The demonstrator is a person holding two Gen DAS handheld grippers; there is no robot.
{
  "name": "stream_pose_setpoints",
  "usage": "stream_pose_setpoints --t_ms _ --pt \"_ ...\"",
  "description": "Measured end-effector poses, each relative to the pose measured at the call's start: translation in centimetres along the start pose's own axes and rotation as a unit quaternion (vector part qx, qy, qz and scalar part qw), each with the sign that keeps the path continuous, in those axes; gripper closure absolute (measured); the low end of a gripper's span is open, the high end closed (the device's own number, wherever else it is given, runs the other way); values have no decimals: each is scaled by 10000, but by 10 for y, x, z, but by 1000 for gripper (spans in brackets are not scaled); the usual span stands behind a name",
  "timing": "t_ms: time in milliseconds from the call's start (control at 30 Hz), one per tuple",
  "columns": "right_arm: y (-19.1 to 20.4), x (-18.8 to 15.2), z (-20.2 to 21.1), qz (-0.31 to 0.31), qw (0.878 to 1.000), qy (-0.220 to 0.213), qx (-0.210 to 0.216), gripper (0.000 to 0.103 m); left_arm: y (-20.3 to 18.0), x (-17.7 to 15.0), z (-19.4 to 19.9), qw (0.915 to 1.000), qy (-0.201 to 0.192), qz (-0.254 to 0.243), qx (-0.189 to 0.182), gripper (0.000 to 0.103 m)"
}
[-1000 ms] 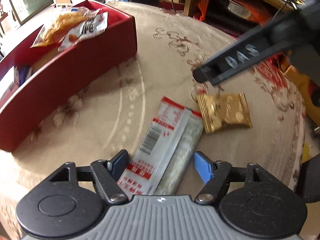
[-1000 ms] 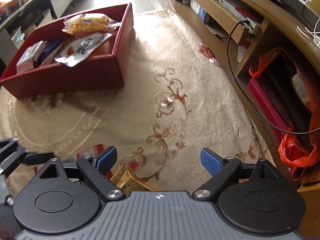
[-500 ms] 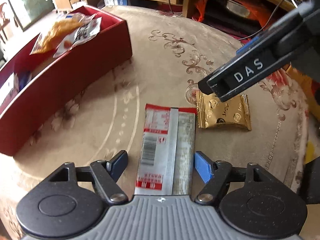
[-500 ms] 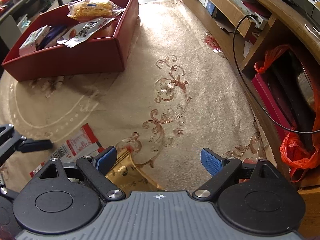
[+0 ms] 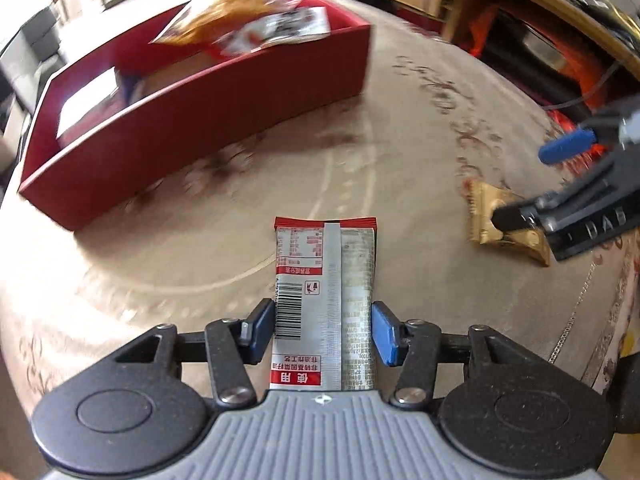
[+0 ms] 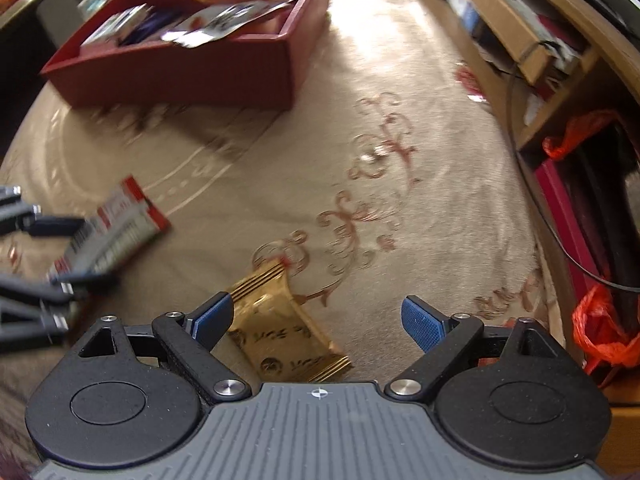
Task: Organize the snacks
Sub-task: 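Close left tool on strip packet while right tool closes on gold packet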
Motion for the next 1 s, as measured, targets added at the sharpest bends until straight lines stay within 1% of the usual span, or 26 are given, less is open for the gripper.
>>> stream_pose_setpoints --t_ms 133,267,300,333,367,400,533,633,733,800,867,1000 --pt "16 -4 -8 390 9991 163 63 9 4 -2 0 10000 21 52 -11 52" --pt "28 -4 -17 717 9971 243 90 7 1 0 -3 10000 43 -43 20 48" --pt "29 -3 -17 729 9970 238 115 6 1 -1 -3 10000 40 -79 29 47" --pt "29 -2 -18 730 9969 236 141 4 0 -1 -4 9999 42 -96 10 44" --pt "29 -2 -19 738 9969 232 149 3 -1 -1 -5 9999 40 -106 -20 38" --pt "29 -2 -21 760 9968 229 138 0 -2 0 -6 9999 34 -116 -36 37" --pt "28 -3 -23 737 9970 151 161 0 -4 0 -7 9998 24 -183 10 35" --pt "27 -8 -20 684 9975 11 147 0 -2 2 -8 9998 -8 -168 78 35" --pt "27 -11 -19 721 9972 -89 167 0 0 3 -11 9998 -38 -159 137 28" --pt "27 -13 -17 662 9976 -165 152 0 1 4 -13 9997 -63 -165 174 22" --pt "28 -15 -16 686 9974 -165 148 0 2 4 -14 9997 -102 -149 181 18" --pt "27 -14 -15 542 9985 -48 62 1 5 5 -14 9997 -150 -86 166 16"
Point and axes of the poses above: each gripper's, at about its wrist camera, not at the fingertips, and z roughly against the way its jaws point, y to its left, x to its top, the point moved 10 cm from there along -z, roughly the way its jaws point, and after that the axes turned 3 degrees about -x, right-handed, at the moved point
